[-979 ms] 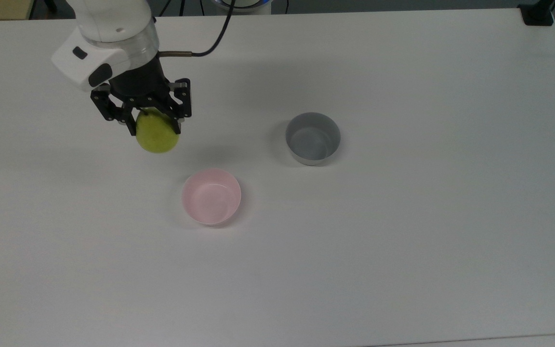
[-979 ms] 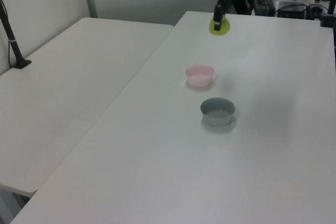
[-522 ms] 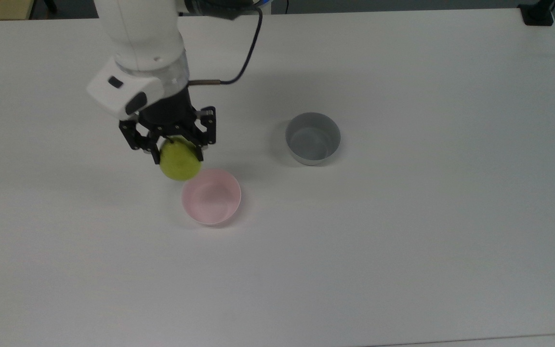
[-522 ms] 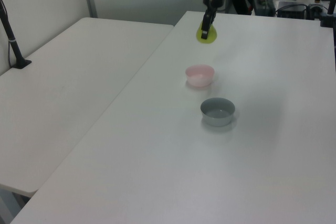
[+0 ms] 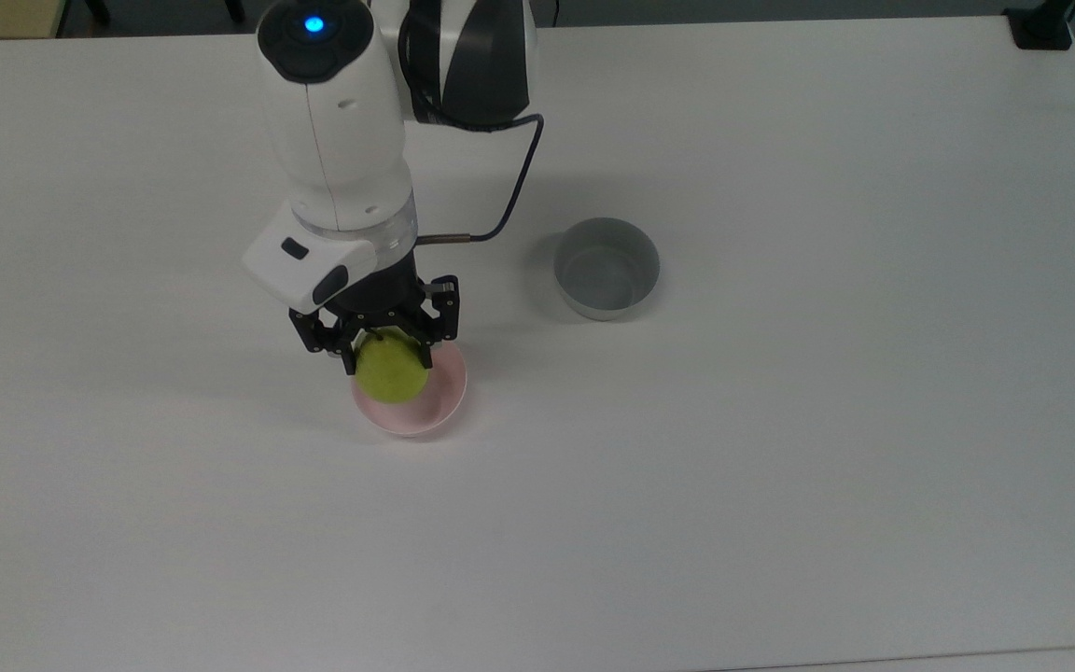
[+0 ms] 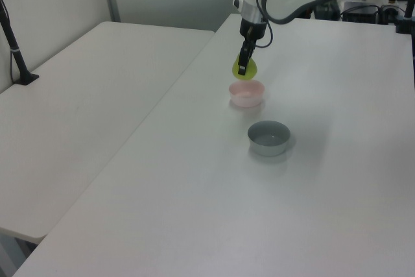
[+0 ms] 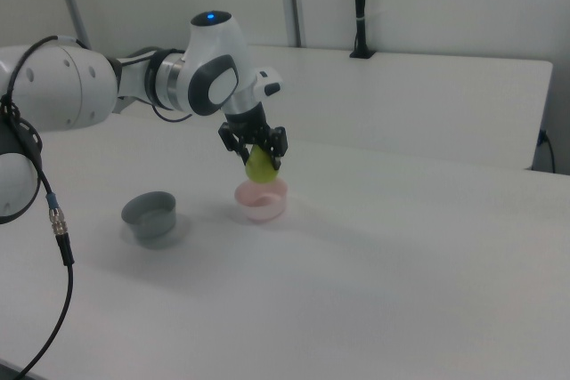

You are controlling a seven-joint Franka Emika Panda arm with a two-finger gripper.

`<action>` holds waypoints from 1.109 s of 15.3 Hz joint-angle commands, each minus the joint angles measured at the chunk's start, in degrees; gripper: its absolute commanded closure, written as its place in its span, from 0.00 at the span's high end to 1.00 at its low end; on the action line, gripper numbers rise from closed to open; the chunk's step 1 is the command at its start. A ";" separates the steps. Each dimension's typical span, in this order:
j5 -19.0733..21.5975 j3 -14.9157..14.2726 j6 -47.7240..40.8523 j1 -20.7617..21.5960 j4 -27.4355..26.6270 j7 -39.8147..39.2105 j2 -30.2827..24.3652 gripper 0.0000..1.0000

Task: Place the pear in the bowl
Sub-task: 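Carry the held pear over the pink bowl and lower it inside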

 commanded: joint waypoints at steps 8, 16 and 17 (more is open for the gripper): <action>-3.79 -0.50 6.62 1.73 -5.68 4.02 1.25 0.13; -3.97 -0.50 6.63 1.73 -5.95 5.16 1.25 0.88; -4.06 -0.50 6.54 1.82 -5.86 6.04 1.25 0.98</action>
